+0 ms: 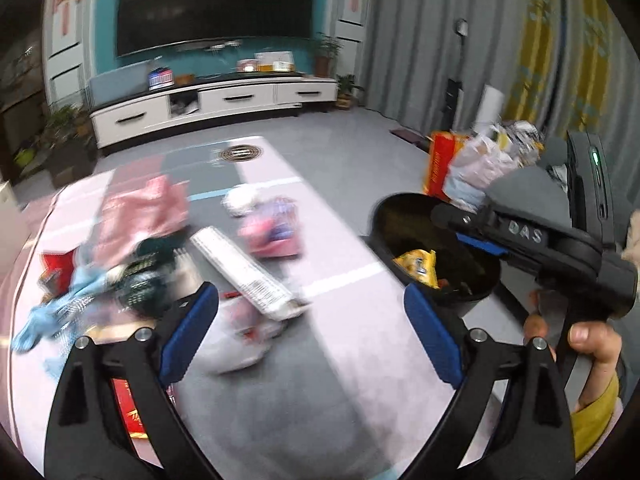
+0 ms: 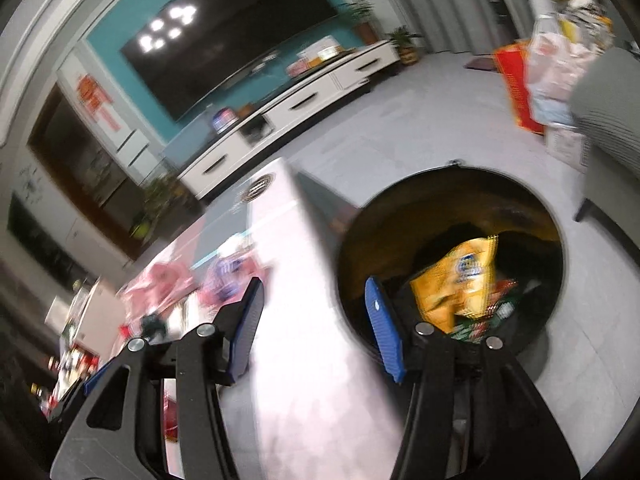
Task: Collect trash
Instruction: 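Carry both bags to the black bucket and open both tools to drop them, then grasp the clear plastic bag with the left tool while the right tool grasps the white-blue box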
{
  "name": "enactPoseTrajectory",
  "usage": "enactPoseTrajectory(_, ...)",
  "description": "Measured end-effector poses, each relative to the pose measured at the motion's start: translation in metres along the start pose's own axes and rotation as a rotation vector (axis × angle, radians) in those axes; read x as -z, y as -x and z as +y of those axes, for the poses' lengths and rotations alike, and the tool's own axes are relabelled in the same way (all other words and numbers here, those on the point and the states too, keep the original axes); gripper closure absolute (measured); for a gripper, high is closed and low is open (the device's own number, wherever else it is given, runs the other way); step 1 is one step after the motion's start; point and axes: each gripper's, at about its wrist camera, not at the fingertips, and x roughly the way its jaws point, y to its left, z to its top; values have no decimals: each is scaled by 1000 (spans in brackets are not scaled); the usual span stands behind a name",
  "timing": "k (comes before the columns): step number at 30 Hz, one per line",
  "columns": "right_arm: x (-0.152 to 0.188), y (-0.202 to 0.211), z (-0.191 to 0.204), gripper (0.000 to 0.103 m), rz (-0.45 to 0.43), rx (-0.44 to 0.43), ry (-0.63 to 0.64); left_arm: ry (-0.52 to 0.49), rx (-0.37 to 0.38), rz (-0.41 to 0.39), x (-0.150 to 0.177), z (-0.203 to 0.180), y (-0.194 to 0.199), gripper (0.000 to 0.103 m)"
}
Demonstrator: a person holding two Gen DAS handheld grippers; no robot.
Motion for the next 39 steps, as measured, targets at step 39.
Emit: enactPoseTrajectory(39,49,-132,112,62,219,53,326,583,-262,188,78,224,-6,32)
